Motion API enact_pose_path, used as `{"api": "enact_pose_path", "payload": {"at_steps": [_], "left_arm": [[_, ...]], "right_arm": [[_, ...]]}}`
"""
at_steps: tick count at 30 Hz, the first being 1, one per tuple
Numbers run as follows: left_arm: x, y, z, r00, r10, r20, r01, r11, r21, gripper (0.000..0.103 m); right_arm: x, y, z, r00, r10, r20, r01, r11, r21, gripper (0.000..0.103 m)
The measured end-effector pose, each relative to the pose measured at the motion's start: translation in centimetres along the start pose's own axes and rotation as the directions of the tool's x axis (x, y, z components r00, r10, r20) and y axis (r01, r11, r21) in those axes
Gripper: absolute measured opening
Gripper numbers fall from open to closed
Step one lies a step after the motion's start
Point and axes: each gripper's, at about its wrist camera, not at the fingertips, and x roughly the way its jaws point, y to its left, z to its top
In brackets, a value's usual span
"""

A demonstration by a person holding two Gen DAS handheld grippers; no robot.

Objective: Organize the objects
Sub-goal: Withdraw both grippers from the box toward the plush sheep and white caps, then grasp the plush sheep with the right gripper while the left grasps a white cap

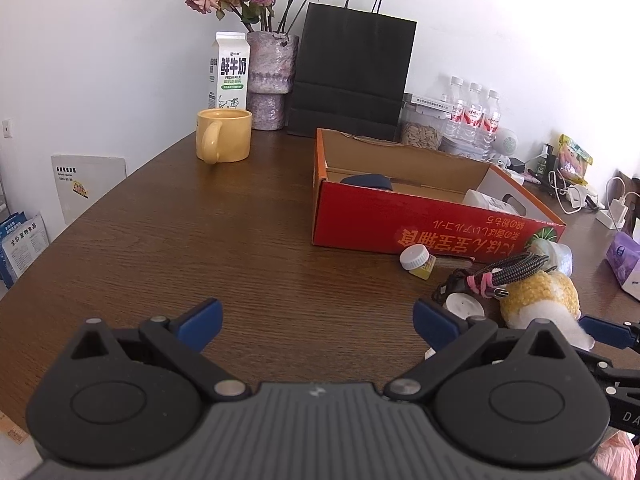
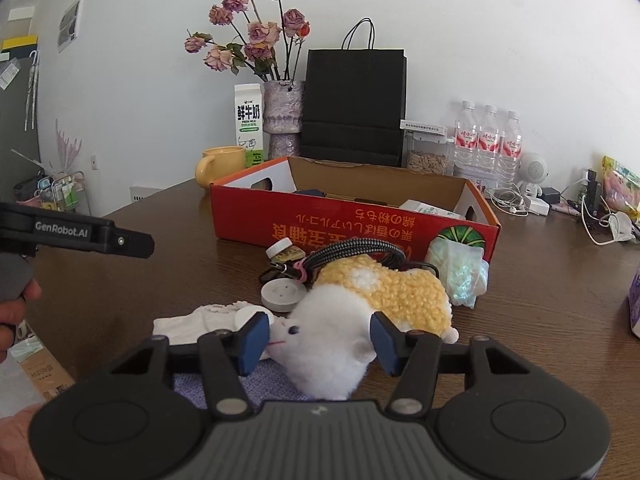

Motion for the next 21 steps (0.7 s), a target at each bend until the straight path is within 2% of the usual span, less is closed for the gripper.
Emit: {"api": "enact_pose_path", "payload": {"at_steps": [2,4,7,12,17,21], "left_arm": [[0.0,-0.5,-0.1,1.0,-0.01,-0.003,0.01,1.0,0.009,0.103],[0.0,-0.9,-0.1,1.0,-0.018,-0.005,0.018,1.0,0.017,0.103],[0.1,-1.3,-0.2,1.0,-0.028,-0.009,0.029,0.999,0.026,0.103],[0.5,-1.6,-0.5,0.999,-0.035,-0.024,0.035,0.999,0.032,0.103],[0.5,-1.3,-0.9,0.999,-0.032,-0.035,0.033,0.999,0.028,0.103],[0.4,-1.3,-1.2,0.998,-0.036,-0.041,0.038,0.999,0.031,0.103]], "right_arm": [[-0.2,-0.4,0.0,1.0,-0.004,0.002,0.004,1.0,0.026,0.068],[-0.4,-0.7,0.1,1.0,-0.008,0.009,0.007,0.999,0.048,0.073],[-0.3,-1.1,0.5,1.0,-0.023,0.003,0.022,0.996,0.088,0.074],[1.6,-1.6,0.9,0.997,-0.012,-0.07,0.027,0.979,0.204,0.072],[3.0,-2.5,1.1,0.995,0.003,-0.095,0.031,0.936,0.352,0.073],[3.9,-3.8,1.1,0.994,0.023,-0.111,0.031,0.884,0.466,0.074]]}}
